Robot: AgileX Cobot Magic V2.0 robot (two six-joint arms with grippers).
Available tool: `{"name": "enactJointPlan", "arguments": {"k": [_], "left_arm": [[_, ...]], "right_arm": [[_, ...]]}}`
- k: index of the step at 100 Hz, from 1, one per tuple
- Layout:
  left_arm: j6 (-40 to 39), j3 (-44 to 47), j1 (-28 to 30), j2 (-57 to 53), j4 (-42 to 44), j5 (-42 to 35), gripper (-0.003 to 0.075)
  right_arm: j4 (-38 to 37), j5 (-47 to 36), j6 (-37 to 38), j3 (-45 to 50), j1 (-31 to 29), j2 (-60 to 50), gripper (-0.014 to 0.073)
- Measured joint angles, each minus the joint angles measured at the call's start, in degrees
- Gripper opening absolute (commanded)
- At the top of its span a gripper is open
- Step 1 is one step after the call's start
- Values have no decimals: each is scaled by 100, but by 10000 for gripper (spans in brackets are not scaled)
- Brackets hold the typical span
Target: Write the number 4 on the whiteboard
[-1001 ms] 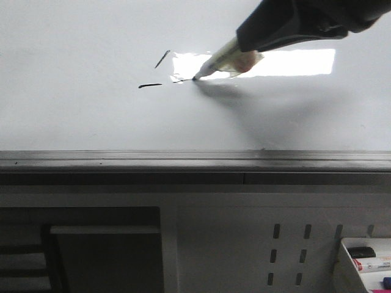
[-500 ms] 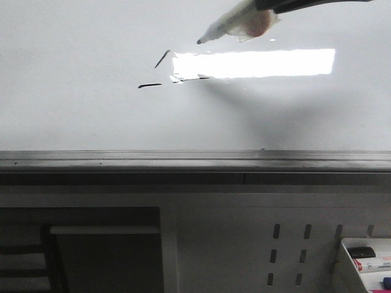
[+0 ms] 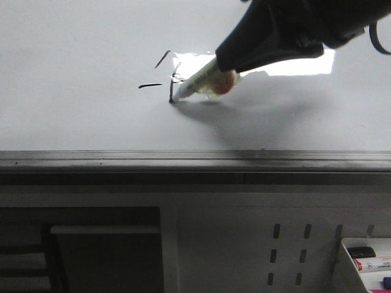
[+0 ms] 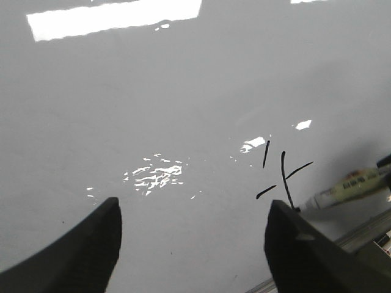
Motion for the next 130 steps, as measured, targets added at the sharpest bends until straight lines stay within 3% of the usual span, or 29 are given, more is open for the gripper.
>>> {"name": "enactJointPlan", "arguments": {"k": [32,56,95,106,130], "left_arm": [[73,0,-14,0,0,576,450],[737,-10,-526,291,-217,1279,438],[1741,-466,-1884,1268,-489,1235,436],[1784,-578,-2039,1580,-489,1207,433],[1826,-632,-2090,1873,-489,1169,338]], "right_arm": [[-120,937,145,101,9,-556,-44],[-146,1255,412,101,9,-888,-44],[-201,1942,608,-87,9,-888,-44],[-312,2079,688,-240,9,-888,-44],[-722,2344,897,-357,9,-888,-44]]}}
